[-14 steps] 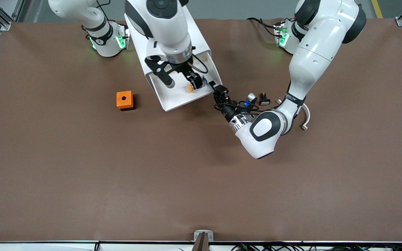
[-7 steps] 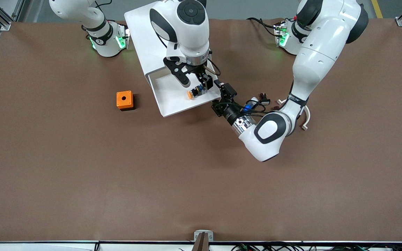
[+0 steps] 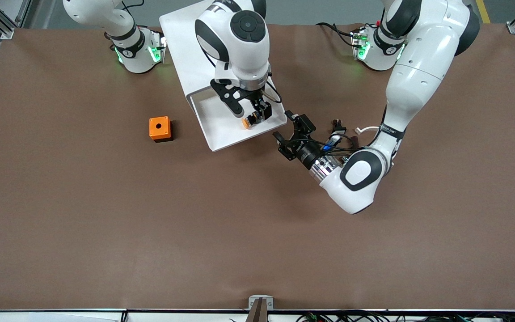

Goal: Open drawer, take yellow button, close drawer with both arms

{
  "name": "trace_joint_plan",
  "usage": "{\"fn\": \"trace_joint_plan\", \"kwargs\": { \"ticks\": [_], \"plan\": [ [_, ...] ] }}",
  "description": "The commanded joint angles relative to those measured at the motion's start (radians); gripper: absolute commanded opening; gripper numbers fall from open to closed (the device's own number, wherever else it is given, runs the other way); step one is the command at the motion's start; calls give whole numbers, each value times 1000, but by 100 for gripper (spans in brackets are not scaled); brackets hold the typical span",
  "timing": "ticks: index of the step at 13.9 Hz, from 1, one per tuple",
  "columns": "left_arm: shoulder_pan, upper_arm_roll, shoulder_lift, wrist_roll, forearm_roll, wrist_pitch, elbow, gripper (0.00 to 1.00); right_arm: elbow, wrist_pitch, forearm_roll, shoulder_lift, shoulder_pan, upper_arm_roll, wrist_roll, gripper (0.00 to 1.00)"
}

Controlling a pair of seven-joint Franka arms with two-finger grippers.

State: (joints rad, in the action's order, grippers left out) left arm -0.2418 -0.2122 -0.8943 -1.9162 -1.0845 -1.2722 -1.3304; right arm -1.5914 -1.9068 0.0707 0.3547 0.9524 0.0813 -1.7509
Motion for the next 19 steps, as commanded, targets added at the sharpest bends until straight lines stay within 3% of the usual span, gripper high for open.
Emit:
{"fn": "trace_joint_plan", "kwargs": {
  "ticks": [1, 7, 8, 10, 14, 19],
  "plan": [
    [-7, 13, 8, 93, 12, -9, 20, 99, 19, -24, -17, 18, 2, 6, -19, 98],
    [-30, 75, 11, 474, 100, -19, 123, 99, 24, -48, -14, 39, 3, 6, -19, 94],
    [-37, 82, 17, 529, 126, -39, 128, 99, 24, -49, -9, 44, 3, 6, -18, 87],
    [-42, 82, 52, 661, 217, -93, 137, 99, 39, -48, 3, 50, 2, 5, -13, 50],
    [-77, 74, 162, 850, 426, -237, 134, 99, 42, -48, 6, 50, 14, 3, -18, 2],
    [-142, 68, 258, 911, 685, -438, 128, 99, 99, -19, 9, 41, -64, 3, 124, 0]
  ]
}}
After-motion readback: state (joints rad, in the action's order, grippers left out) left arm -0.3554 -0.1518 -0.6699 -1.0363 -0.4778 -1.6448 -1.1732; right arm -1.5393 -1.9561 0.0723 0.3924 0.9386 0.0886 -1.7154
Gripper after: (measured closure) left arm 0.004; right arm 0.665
